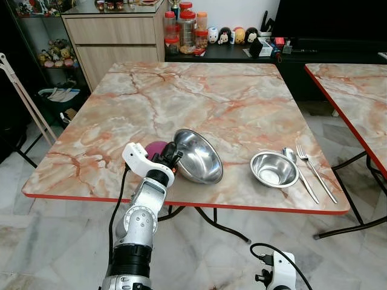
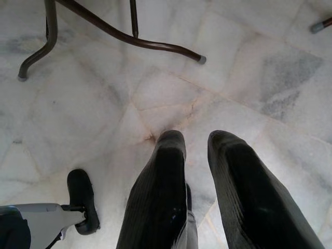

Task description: Setting the table

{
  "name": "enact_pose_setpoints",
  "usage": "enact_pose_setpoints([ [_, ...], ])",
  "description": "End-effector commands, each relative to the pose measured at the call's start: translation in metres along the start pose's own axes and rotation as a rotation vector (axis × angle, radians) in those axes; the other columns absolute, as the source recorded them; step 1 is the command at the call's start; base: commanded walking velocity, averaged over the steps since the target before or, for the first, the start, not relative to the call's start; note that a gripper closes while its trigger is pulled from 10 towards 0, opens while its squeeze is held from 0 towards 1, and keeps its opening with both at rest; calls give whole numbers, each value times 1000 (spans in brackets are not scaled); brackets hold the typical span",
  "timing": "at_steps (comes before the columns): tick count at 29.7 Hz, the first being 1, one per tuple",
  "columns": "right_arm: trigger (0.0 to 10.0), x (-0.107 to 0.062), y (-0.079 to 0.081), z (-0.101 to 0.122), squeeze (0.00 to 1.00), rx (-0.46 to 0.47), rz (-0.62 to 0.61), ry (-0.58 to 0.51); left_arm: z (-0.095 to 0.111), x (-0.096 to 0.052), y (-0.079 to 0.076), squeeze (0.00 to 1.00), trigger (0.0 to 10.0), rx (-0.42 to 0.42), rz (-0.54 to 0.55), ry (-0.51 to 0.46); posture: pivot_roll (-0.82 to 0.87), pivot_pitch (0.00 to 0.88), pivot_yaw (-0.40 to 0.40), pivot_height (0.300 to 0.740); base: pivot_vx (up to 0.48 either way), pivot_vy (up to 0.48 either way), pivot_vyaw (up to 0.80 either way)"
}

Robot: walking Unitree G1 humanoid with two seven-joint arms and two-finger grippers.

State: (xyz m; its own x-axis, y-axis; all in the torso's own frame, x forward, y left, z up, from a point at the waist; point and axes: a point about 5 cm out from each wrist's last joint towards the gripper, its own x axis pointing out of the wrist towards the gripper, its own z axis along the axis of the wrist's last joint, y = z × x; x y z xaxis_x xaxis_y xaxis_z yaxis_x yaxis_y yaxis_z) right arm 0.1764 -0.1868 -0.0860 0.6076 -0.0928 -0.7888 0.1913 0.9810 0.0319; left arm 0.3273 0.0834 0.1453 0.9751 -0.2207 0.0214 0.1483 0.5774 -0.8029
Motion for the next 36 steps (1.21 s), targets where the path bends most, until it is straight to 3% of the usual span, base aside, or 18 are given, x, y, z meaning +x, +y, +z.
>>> enact_pose_setpoints([
  [1, 10000, 0, 1, 1, 0, -1, 3, 0, -13, -2, -15, 0, 10000, 109, -51, 51, 41, 0, -13, 740, 0, 0, 0],
  [4, 10000, 0, 1, 1, 0, -2, 3, 0, -17, -3, -14, 0, 10000, 179, -50, 79, 42, 0, -13, 740, 0, 0, 0],
  [5, 10000, 0, 1, 1, 0, -2, 4, 0, -18, -4, -14, 216, 10000, 247, -56, 86, 44, 0, -14, 740, 0, 0, 0],
  [6, 10000, 0, 1, 1, 0, -2, 4, 0, -19, -5, -14, 216, 10000, 264, -58, 87, 44, 0, -14, 740, 0, 0, 0],
  [7, 10000, 0, 1, 0, 0, -2, 5, 1, -20, -6, -14, 1000, 10000, 258, -46, 99, 44, 0, -14, 740, 0, 0, 0],
  [10, 10000, 0, 1, 0, 0, -2, 5, 1, -21, -6, -13, 1000, 10000, 284, -44, 102, 46, 0, -13, 740, 0, 0, 0],
  [11, 10000, 0, 1, 0, 0, -2, 5, 2, -21, -7, -13, 490, 10000, 317, -41, 101, 47, 0, -14, 740, 0, 0, 0],
  [12, 10000, 0, 2, 0, 0, -2, 6, 2, -21, -7, -12, 490, 10000, 340, -39, 100, 47, 0, -14, 740, 0, 0, 0],
  [14, 10000, 0, 2, 0, 0, -2, 6, 2, -20, -7, -11, 0, 10000, 365, -26, 94, 47, 0, -12, 740, 0, 0, 0],
  [36, 10000, 0, 3, 0, 0, 1, 8, 4, -13, -8, -5, 0, 10000, 465, -1, 77, 53, 0, -10, 740, 0, 0, 0],
])
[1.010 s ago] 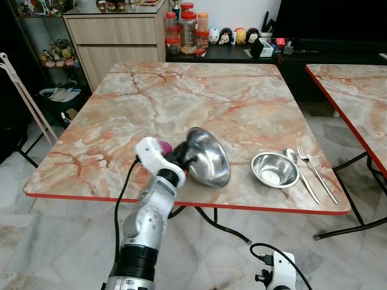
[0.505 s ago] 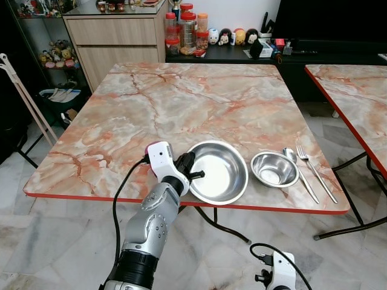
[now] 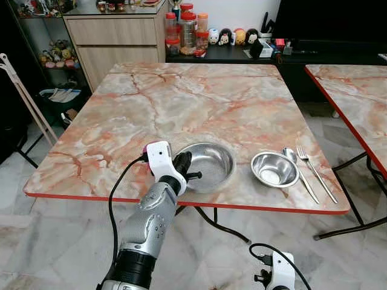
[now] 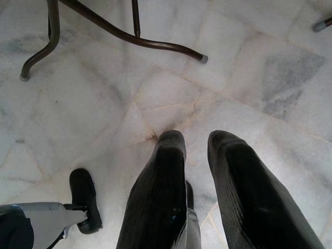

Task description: Setting the table

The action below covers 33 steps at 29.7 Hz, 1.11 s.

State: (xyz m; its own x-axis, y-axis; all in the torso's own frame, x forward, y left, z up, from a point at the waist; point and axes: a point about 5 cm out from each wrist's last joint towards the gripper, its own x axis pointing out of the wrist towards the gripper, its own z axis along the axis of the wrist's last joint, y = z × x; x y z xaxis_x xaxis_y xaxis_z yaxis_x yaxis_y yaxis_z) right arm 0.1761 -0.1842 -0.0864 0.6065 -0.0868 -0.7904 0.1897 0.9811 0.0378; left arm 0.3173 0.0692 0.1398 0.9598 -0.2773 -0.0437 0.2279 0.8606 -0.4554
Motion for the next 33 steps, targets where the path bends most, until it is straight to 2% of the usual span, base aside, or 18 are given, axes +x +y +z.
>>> enact_pose_setpoints([
  [1, 10000, 0, 0, 1, 0, 0, 2, 2, 4, -3, 4, 0, 10000, 14, 0, -9, 53, 0, -10, 740, 0, 0, 0],
  [9, 10000, 0, 1, 1, 0, 0, 2, 3, 1, -13, 17, 0, 10000, 110, -39, 93, 60, 0, -8, 740, 0, 0, 0],
  [13, 10000, 0, 1, 0, 0, 0, 3, 3, -2, -20, 27, 0, 10000, 145, -31, 151, 64, 0, -7, 740, 0, 0, 0],
  [16, 10000, 0, 2, 0, 0, -2, 6, 6, -8, -29, 42, 0, 10000, 187, -20, 236, 75, 0, -9, 740, 0, 0, 0],
  [26, 10000, 0, 3, 0, 0, -4, 8, 7, -16, -33, 59, 0, 10000, 204, 49, 307, 74, 0, -11, 740, 0, 0, 0],
  [27, 10000, 0, 3, 0, 0, -4, 8, 7, -16, -33, 59, 1000, 10000, 204, 47, 312, 74, 0, -11, 740, 0, 0, 0],
  [33, 10000, 0, 4, 0, 0, -3, 9, 8, -20, -33, 57, 1000, 10000, 168, 48, 348, 73, 0, -9, 740, 0, 0, 0],
])
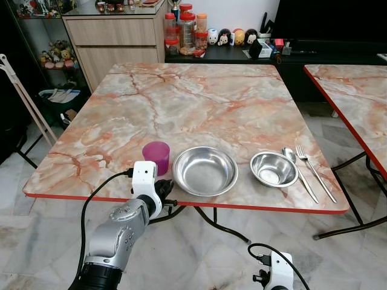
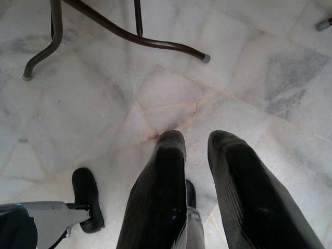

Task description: Setting the table

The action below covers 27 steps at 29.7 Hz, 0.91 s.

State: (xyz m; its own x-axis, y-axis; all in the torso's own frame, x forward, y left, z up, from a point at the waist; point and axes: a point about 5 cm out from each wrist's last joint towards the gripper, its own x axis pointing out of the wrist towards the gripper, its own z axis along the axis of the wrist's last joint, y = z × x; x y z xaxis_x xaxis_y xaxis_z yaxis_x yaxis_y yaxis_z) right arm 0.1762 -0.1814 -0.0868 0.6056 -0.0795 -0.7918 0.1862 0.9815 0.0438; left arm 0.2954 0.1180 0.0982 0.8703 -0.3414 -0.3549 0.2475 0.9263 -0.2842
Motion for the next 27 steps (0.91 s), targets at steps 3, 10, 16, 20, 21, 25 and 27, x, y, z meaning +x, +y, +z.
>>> enact_pose_setpoints([
  [3, 10000, 0, 1, 0, 0, -2, 1, 5, -1, 2, 1, 1000, 10000, -67, 2, 41, 69, 0, -6, 740, 0, 0, 0],
  [10, 10000, 0, 0, -1, 0, 1, -3, 5, 8, 3, 5, 1000, 10000, -154, 8, 15, 69, 0, -7, 740, 0, 0, 0],
  [16, 10000, 0, 0, -1, 0, -4, -1, 6, 10, 2, 10, 1000, 10000, -181, 45, 10, 71, 0, -8, 740, 0, 0, 0],
  [20, 10000, 0, 0, -2, 0, -2, -2, 6, 9, 3, 16, 1000, 10000, -188, 79, 24, 70, 0, -8, 740, 0, 0, 0],
  [21, 10000, 0, 0, -2, 0, -2, -2, 6, 9, 3, 16, 1000, 10000, -184, 76, 28, 70, 0, -8, 740, 0, 0, 0],
  [25, 10000, 0, 0, -1, 0, -1, -2, 6, 10, 4, 13, 1000, 10000, -189, 70, 33, 69, 0, -7, 740, 0, 0, 0],
  [27, 10000, 0, 0, -1, 0, -1, -2, 6, 10, 4, 13, 1000, 10000, -190, 70, 34, 69, 0, -7, 740, 0, 0, 0],
])
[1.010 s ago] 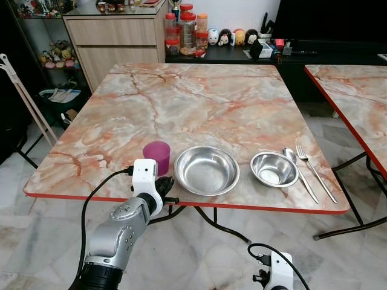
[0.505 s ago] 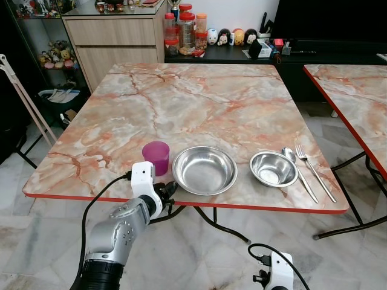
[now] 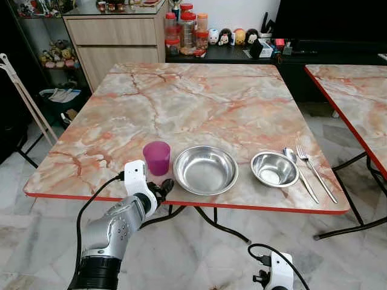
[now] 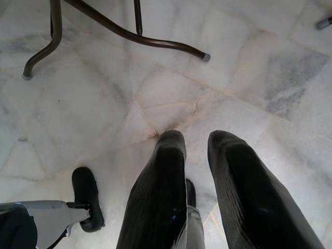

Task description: Setting the table

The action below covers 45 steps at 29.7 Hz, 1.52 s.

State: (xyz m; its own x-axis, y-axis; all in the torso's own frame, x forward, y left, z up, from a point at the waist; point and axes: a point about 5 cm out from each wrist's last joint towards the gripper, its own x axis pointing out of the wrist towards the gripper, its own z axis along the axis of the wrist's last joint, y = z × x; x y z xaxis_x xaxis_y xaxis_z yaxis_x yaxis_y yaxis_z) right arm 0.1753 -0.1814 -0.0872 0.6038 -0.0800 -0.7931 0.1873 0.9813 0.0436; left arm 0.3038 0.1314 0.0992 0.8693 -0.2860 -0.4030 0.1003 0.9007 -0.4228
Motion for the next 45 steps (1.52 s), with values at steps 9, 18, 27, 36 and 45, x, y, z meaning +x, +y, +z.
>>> enact_pose_setpoints([
  [9, 10000, 0, 1, -1, 0, 4, 0, 5, 17, 3, -17, 0, 10000, -7, -61, -40, 68, 0, -1, 740, 0, 0, 0],
  [18, 10000, 0, 1, -1, 0, 4, 0, 5, 15, 3, -19, 0, 10000, 155, -36, -110, 67, 0, 1, 740, 0, 0, 0],
  [27, 10000, 0, 0, -1, 0, 1, 0, 3, -16, -21, 51, 0, 10000, 108, 199, -296, 75, 0, -8, 740, 0, 0, 0],
  [36, 10000, 0, -1, 1, 0, -7, 2, -1, -63, -47, 113, 0, 10000, 233, 478, -283, 73, 0, -15, 740, 0, 0, 0],
  [45, 10000, 0, -3, 1, 0, -3, -4, -3, -115, -69, 151, 0, 10000, 294, 612, -77, 66, 0, -13, 740, 0, 0, 0],
])
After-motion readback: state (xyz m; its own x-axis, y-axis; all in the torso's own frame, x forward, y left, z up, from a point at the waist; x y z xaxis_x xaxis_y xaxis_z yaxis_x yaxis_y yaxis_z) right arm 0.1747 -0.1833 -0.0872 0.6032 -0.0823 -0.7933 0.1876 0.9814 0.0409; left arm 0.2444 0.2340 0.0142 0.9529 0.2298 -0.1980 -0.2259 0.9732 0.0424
